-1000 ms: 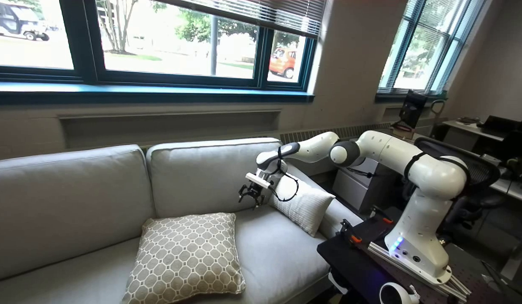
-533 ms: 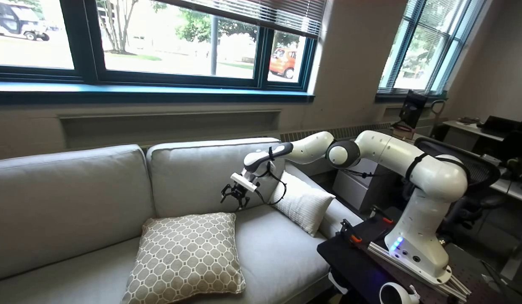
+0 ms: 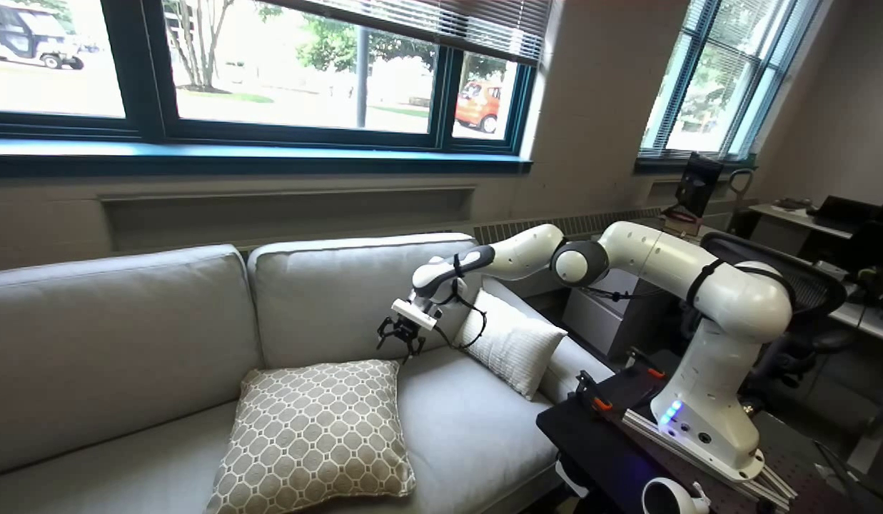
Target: Move the small pillow to the right armrest, move the pillow in the middle of the sofa to the right
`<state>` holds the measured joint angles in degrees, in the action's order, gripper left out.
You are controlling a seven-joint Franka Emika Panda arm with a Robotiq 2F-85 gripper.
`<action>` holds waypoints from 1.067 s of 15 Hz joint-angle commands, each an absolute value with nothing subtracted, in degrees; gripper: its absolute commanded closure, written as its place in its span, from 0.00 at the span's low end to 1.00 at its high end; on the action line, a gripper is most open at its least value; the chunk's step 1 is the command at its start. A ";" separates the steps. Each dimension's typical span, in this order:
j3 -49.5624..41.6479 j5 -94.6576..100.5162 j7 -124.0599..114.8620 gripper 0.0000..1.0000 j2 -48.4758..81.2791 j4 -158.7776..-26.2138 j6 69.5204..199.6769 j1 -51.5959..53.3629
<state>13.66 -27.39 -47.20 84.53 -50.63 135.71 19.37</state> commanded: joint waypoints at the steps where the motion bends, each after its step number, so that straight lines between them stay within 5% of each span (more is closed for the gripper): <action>1: 14.16 -26.74 -47.15 0.00 84.53 -50.67 135.72 18.60; 16: 13.62 -56.08 -29.25 0.00 85.60 -62.07 135.21 18.29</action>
<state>14.61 -49.24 -34.08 85.60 -63.17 136.01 18.16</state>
